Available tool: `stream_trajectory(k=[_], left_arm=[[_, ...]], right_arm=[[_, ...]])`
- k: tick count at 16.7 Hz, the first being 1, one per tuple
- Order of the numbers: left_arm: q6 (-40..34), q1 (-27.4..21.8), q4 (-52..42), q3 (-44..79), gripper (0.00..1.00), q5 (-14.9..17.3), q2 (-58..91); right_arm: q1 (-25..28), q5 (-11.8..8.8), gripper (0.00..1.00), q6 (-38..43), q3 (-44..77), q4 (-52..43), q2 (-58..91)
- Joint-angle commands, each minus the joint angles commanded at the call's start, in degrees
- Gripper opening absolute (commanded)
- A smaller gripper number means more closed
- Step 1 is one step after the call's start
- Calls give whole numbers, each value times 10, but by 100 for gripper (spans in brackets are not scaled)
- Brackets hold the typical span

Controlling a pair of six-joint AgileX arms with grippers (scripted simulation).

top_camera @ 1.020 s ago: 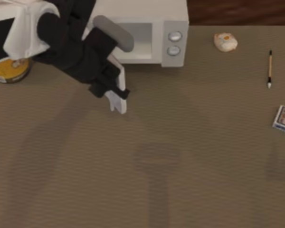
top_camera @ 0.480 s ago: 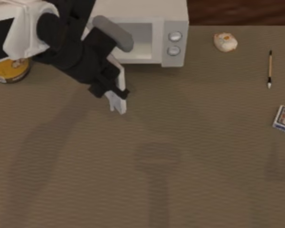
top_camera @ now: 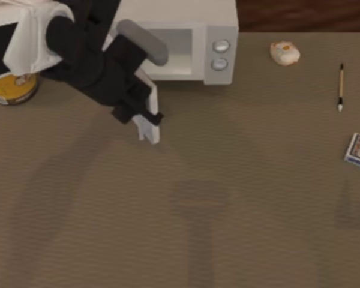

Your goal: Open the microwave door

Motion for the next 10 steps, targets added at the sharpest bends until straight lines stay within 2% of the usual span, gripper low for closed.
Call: stream_trajectory(k=[10], left_arm=[[112,45,-26,-15,0,52,-19]], right_arm=[[0,0,100,0,0,0,0]])
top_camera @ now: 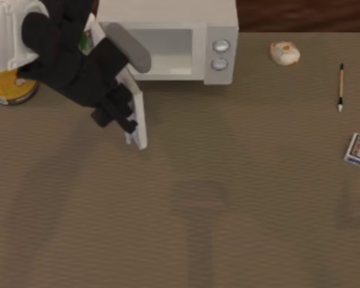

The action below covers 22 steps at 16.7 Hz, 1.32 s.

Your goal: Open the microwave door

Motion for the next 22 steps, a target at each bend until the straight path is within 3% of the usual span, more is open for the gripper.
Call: stream_trajectory(k=[22], left_arm=[[1,0,0,0,0,0,0]], right_arm=[[0,0,100,0,0,0,0]])
